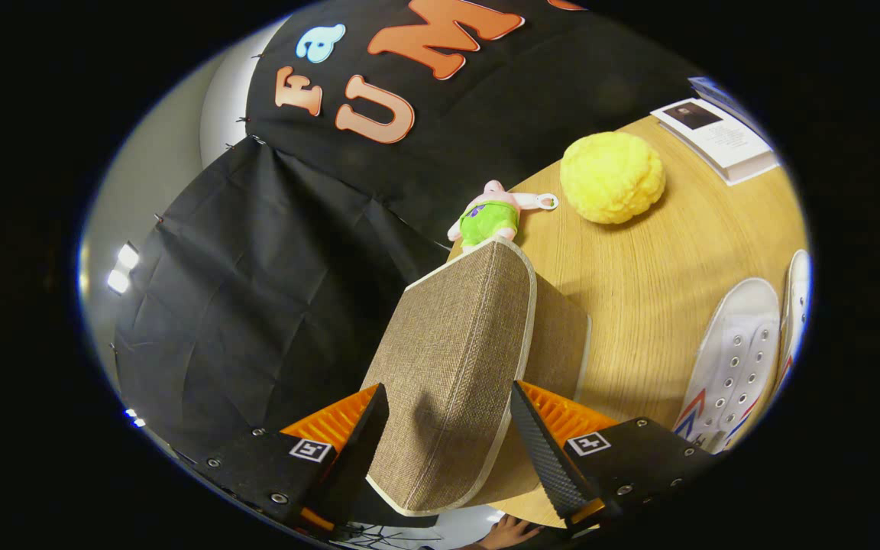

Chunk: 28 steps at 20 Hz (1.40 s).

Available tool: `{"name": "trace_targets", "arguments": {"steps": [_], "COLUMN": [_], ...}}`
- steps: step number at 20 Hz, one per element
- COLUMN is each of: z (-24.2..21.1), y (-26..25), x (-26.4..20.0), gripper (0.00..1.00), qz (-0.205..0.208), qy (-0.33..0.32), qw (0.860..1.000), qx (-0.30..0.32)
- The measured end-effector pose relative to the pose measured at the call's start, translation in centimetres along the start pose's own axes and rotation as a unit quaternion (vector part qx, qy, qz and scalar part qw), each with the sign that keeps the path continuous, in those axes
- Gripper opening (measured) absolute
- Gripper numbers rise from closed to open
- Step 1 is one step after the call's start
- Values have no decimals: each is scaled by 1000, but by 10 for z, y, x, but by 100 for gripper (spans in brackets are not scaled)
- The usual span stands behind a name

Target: Open the storage box then place both shoes into the box .Put the left shoe in first, then the right shoe, with the right side of both shoes facing outward in a uniform manner.

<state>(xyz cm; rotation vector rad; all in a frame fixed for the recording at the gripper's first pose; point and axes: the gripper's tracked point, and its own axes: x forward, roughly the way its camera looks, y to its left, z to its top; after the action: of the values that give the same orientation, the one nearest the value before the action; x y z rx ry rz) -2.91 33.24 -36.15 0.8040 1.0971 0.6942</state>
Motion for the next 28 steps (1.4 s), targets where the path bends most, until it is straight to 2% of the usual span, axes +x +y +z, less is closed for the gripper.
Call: {"name": "trace_targets", "arguments": {"steps": [5, 11, 14, 18, 20, 23, 25, 28], "z": [-3, 13, 19, 33, 31, 42, 37, 31], "y": [-17, -8, -4, 16, 26, 42, 35, 38], "x": [17, 6, -3, -21, -26, -36, -25, -22], "gripper": [96, 95, 87, 74, 73, 73, 73, 73], "qz": [33, 116, 128, 169, 183, 225, 208, 217], "qy": [2, -28, -45, -63, -66, -85, -76, -72], "qw": [997, 980, 978, 972, 973, 962, 967, 964], "qx": [69, 157, 155, 148, 128, 131, 127, 135]}}
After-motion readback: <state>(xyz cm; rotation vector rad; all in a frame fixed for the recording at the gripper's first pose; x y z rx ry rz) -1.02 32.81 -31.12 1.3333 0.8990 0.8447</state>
